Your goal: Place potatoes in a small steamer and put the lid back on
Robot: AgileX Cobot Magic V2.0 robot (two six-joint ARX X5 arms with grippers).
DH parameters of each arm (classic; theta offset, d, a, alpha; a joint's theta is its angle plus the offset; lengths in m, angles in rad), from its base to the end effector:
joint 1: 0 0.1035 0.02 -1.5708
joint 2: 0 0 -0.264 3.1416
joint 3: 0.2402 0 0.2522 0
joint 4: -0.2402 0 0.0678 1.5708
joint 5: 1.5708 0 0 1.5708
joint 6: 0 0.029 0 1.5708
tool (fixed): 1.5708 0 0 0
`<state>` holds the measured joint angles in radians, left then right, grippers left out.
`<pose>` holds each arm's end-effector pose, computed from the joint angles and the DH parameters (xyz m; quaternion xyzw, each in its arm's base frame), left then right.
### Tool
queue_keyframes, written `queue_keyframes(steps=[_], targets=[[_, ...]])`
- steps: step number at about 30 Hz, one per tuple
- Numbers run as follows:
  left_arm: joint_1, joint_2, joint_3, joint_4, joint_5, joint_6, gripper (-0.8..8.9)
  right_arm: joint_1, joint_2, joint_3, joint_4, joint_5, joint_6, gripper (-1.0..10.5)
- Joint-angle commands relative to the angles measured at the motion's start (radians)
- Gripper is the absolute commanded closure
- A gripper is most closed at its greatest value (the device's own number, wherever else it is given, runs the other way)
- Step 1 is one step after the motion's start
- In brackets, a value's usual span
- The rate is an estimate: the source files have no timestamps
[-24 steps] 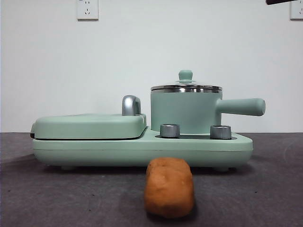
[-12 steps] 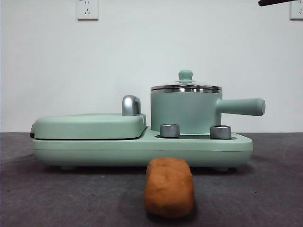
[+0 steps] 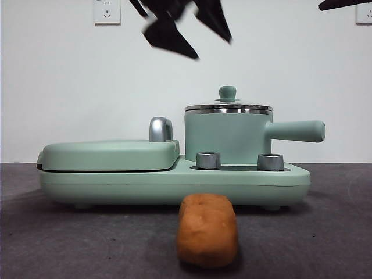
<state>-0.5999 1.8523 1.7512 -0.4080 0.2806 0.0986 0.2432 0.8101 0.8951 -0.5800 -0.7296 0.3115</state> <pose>0.3476 -0.2475 0.3455 0.0831 0.2280 -0.4242 0.8725 0.1464 0.0562 0.3328 0.1912 0.3052 0.4108 0.8376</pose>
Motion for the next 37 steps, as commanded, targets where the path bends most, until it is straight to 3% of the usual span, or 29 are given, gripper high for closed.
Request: queue_keyframes(steps=[1, 12, 16, 28, 37], targets=[[-0.018, 0.075, 0.053, 0.059, -0.026, 0.024, 3.46, 0.005, 0.004, 0.018, 0.004, 0.001, 0.000, 5.0], [-0.034, 0.196, 0.074, 0.093, -0.054, 0.026, 3.65, 0.005, 0.004, 0.018, 0.003, 0.001, -0.005, 5.0], [-0.039, 0.196, 0.074, 0.098, -0.054, 0.076, 4.54, 0.005, 0.004, 0.018, 0.003, 0.001, -0.005, 5.0], [-0.039, 0.196, 0.074, 0.087, -0.056, 0.080, 7.55, 0.005, 0.004, 0.018, 0.003, 0.001, -0.005, 5.0], [-0.039, 0.184, 0.117, 0.079, -0.056, 0.029, 7.94, 0.006, 0.005, 0.018, 0.002, 0.046, -0.005, 5.0]])
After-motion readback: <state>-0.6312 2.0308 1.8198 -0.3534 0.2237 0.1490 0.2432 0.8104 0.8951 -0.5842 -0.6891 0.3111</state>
